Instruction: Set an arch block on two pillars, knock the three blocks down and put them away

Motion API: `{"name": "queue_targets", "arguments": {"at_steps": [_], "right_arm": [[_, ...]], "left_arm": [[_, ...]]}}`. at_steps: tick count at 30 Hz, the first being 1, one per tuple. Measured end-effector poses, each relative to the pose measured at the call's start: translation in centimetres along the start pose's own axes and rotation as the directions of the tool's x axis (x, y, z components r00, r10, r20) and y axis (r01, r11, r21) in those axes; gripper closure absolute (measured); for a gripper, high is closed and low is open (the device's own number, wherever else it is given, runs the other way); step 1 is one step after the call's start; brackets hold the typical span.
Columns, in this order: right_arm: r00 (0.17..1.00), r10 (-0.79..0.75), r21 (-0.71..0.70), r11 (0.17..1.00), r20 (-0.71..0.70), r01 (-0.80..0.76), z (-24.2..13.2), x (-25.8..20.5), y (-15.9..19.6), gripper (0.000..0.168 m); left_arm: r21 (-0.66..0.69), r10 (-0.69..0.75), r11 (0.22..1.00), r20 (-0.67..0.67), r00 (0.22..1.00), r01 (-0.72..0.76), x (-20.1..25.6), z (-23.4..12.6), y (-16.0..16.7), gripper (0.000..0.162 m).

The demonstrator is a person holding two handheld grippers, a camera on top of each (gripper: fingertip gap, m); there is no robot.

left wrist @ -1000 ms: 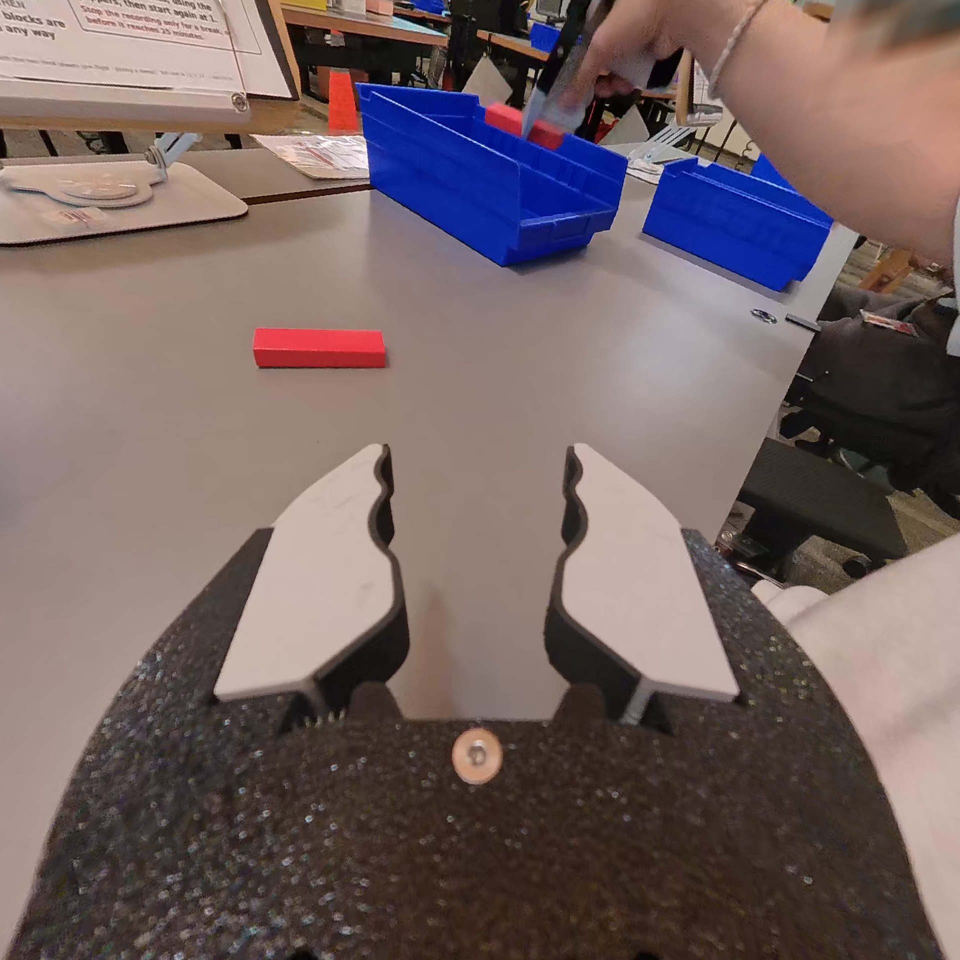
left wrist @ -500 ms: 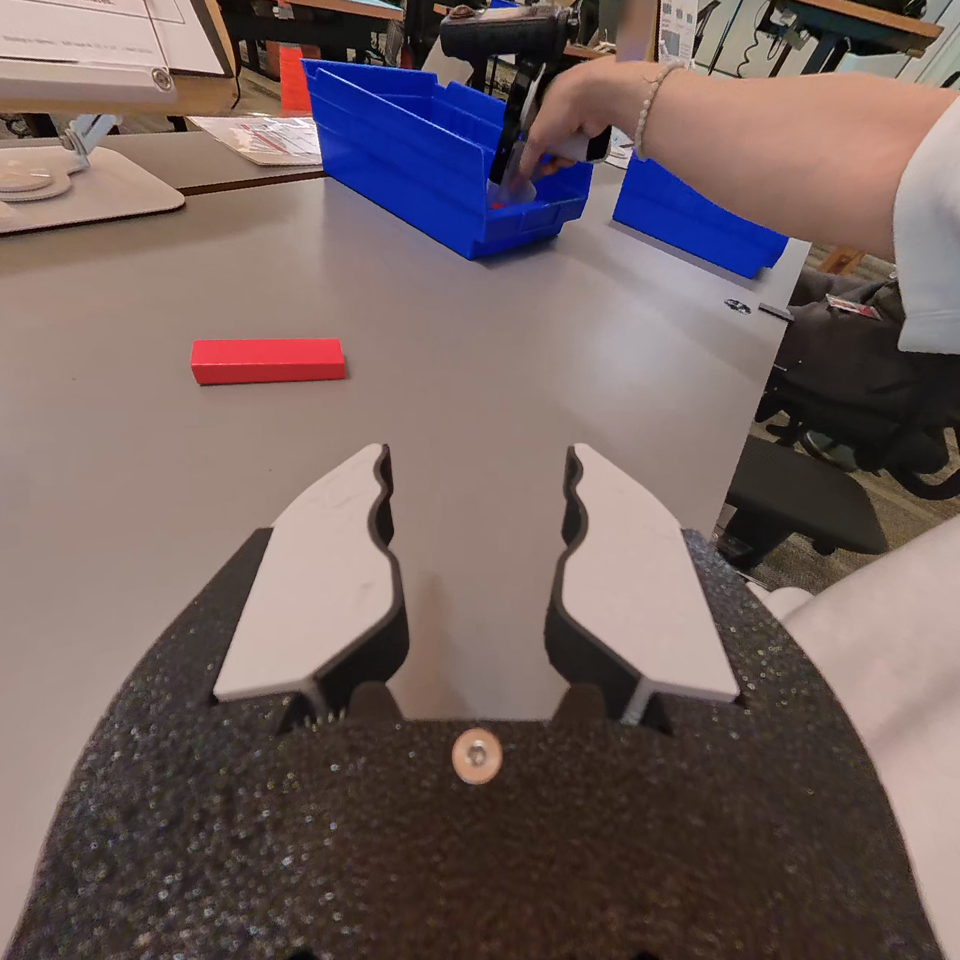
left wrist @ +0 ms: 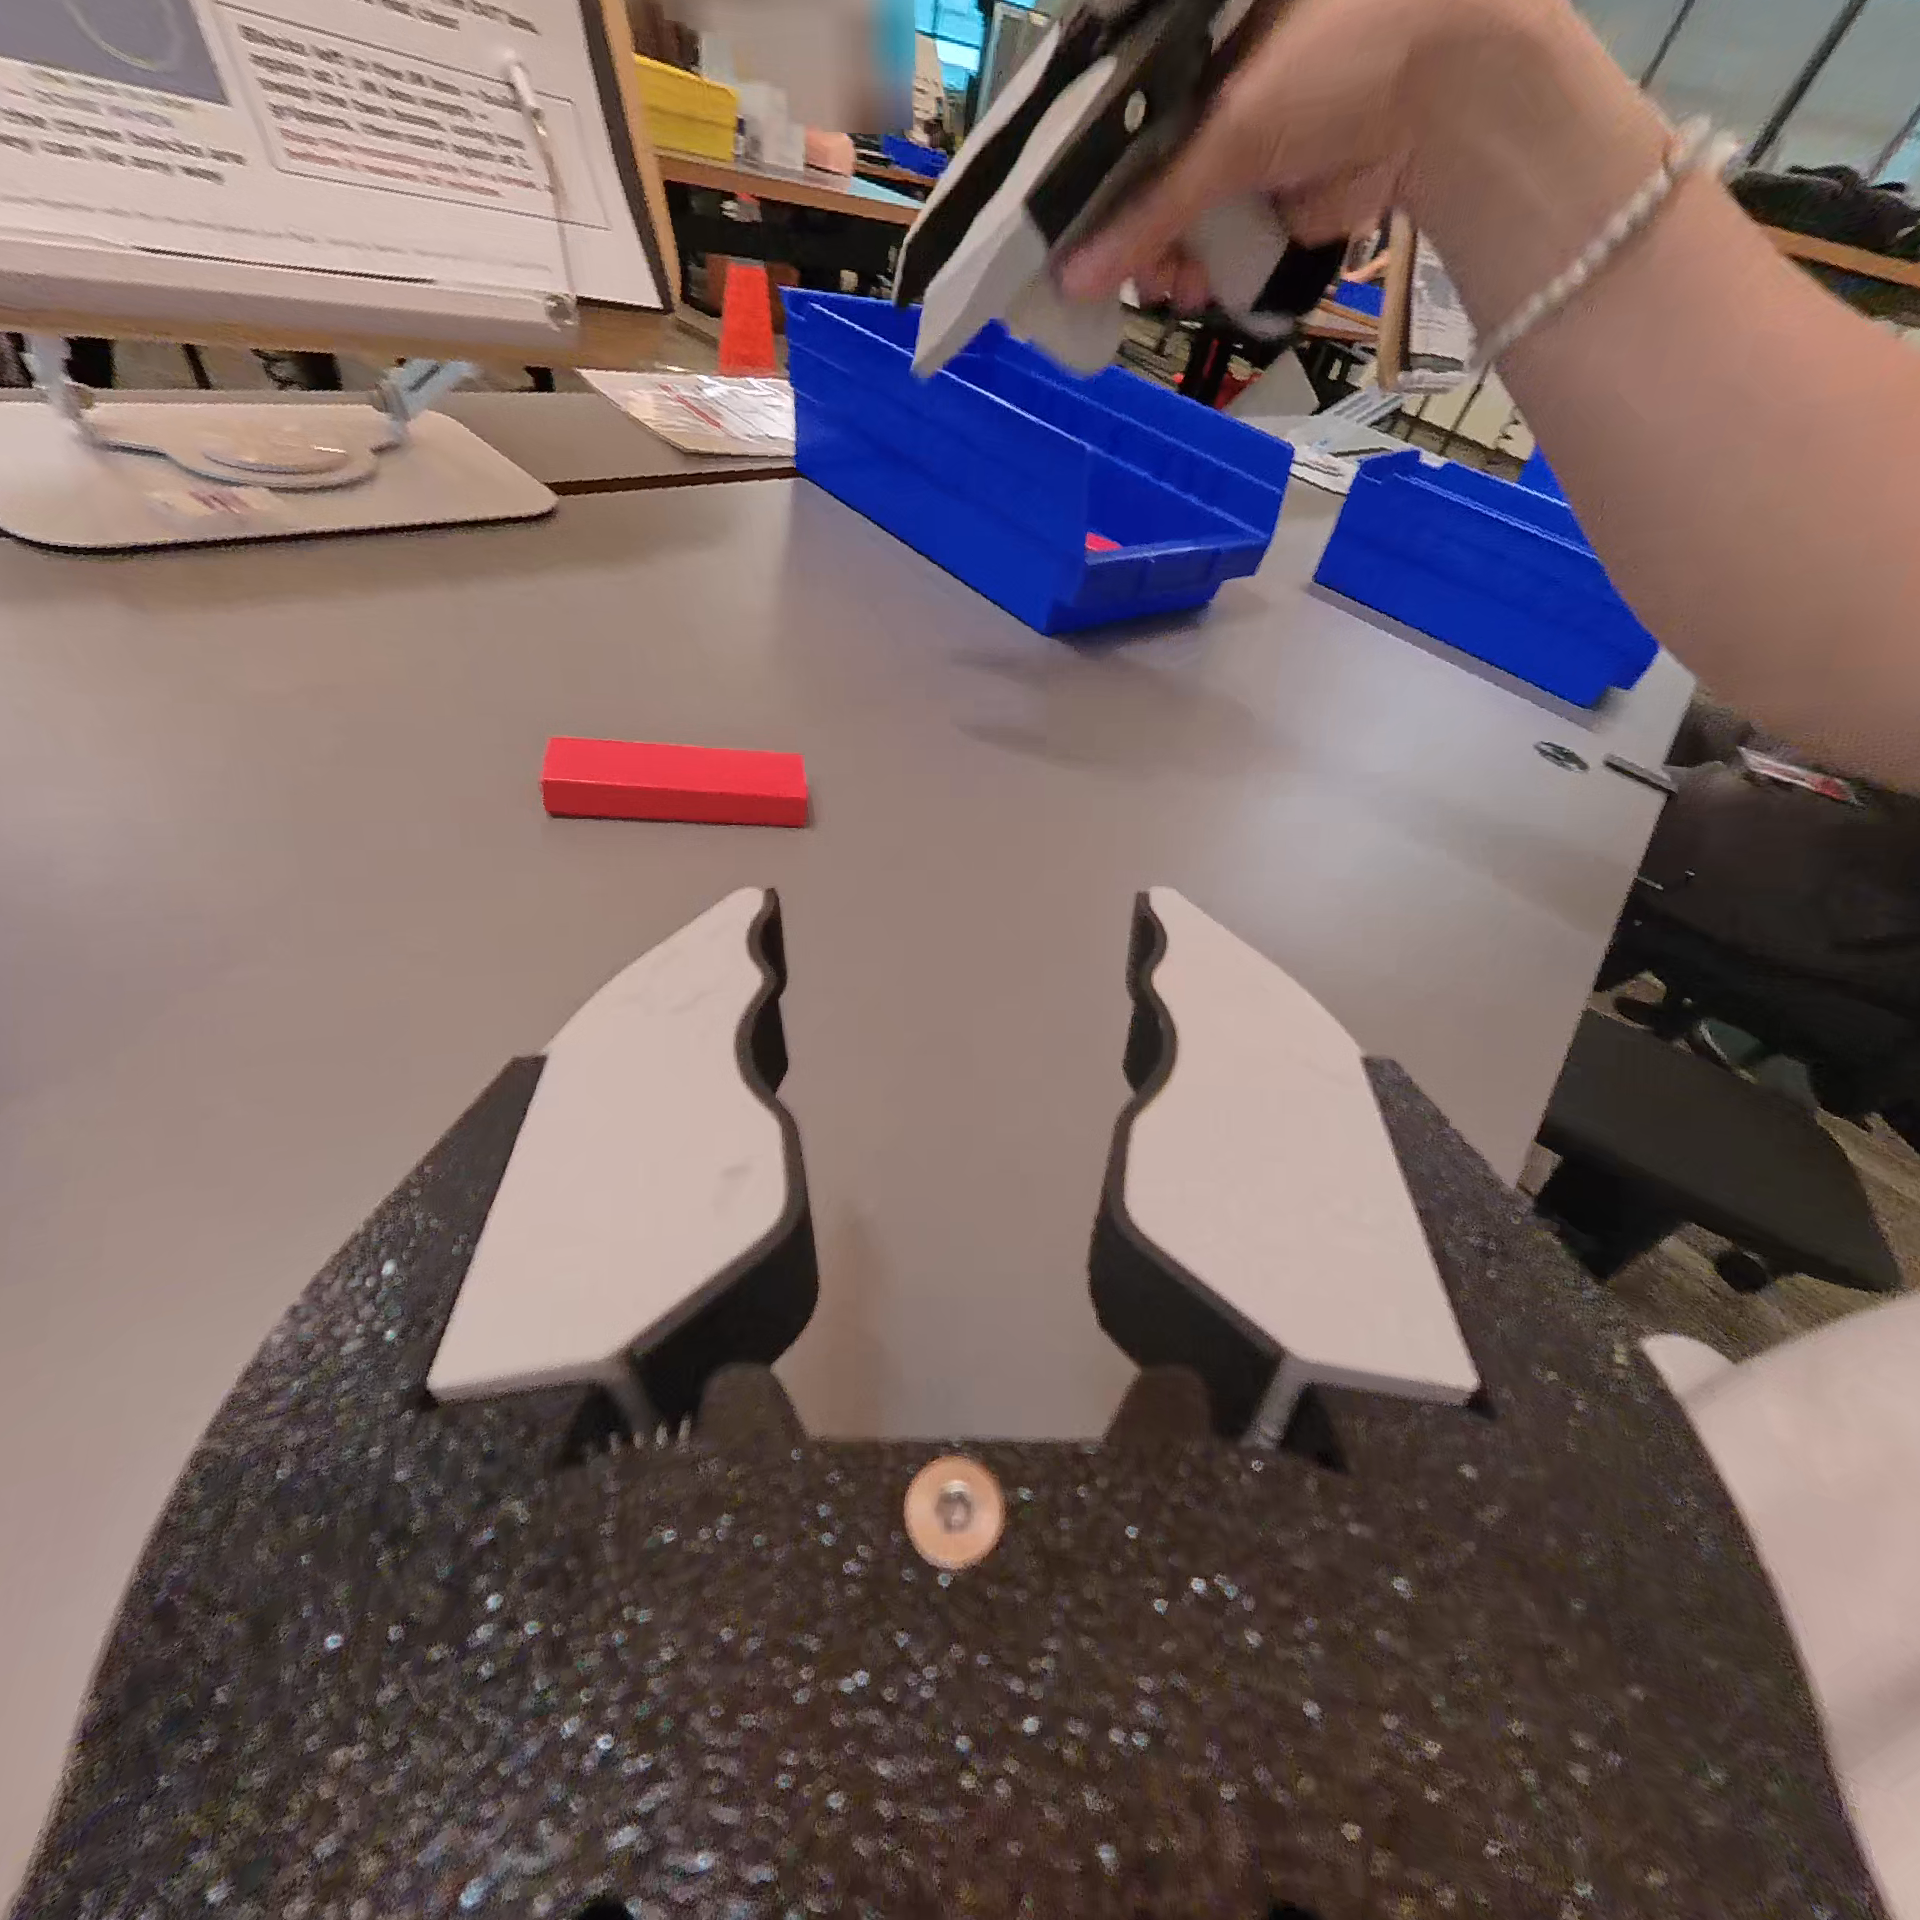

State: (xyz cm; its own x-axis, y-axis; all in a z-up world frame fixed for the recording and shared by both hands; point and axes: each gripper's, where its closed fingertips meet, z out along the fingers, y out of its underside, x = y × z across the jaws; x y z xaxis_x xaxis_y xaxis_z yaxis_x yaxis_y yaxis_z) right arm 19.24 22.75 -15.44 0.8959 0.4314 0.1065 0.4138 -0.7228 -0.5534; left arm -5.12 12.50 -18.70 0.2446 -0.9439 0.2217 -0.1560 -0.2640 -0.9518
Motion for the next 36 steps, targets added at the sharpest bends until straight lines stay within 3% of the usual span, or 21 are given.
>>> {"name": "queue_targets", "arguments": {"at_steps": [5, 9, 12, 14, 19, 22, 26, 30, 33, 36], "right_arm": [[0.990, -0.085, -0.068, 0.993, 0.110, 0.093, 8.5, -9.6, -0.4, 0.105], [0.991, -0.115, -0.166, 0.978, 0.076, 0.126, 12.5, -11.2, 0.0, 0.105], [0.987, -0.150, -0.242, 0.957, 0.061, 0.160, 14.1, -11.4, 0.7, 0.110], [0.987, -0.128, -0.209, 0.967, 0.098, 0.146, 14.2, -12.2, 0.1, 0.136], [0.984, -0.155, -0.218, 0.961, 0.088, 0.171, 13.2, -11.3, 0.6, 0.137], [0.993, -0.102, -0.147, 0.983, 0.058, 0.110, 9.9, -8.3, 0.1, 0.137], [0.992, 0.039, -0.054, 0.997, -0.123, -0.046, 2.4, 0.9, 0.2, 0.136], [0.928, 0.230, 0.010, 0.971, -0.293, -0.237, -4.6, 10.3, 4.0, 0.137], [0.883, 0.346, 0.002, 0.931, -0.317, -0.365, -5.2, 14.4, 8.5, 0.137], [0.880, 0.357, -0.134, 0.901, -0.312, -0.413, -2.2, 15.9, 13.4, 0.136]], "left_arm": [[0.013, 0.011, 1.000, 0.077, 0.997, -0.012, -1.1, -0.9, -0.1, 0.099], [0.035, 0.031, 0.999, 0.159, 0.987, -0.037, -2.1, -2.5, -0.9, 0.100], [0.027, 0.071, 0.996, 0.235, 0.969, -0.079, -3.2, -3.7, -1.8, 0.101], [0.018, 0.096, 0.994, 0.252, 0.963, -0.104, -3.6, -4.0, -2.6, 0.100], [0.038, 0.114, 0.991, 0.240, 0.964, -0.126, -3.5, -4.1, -3.9, 0.101], [0.041, 0.105, 0.992, 0.213, 0.971, -0.116, -3.1, -3.8, -3.4, 0.101], [0.050, 0.083, 0.994, 0.193, 0.978, -0.094, -2.7, -3.5, -2.6, 0.101], [0.043, 0.074, 0.996, 0.175, 0.982, -0.083, -2.3, -2.8, -2.2, 0.101], [0.038, 0.079, 0.996, 0.158, 0.984, -0.086, -2.0, -2.2, -2.2, 0.101], [0.023, 0.081, 0.996, 0.141, 0.987, -0.085, -1.9, -1.5, -2.0, 0.101]]}}
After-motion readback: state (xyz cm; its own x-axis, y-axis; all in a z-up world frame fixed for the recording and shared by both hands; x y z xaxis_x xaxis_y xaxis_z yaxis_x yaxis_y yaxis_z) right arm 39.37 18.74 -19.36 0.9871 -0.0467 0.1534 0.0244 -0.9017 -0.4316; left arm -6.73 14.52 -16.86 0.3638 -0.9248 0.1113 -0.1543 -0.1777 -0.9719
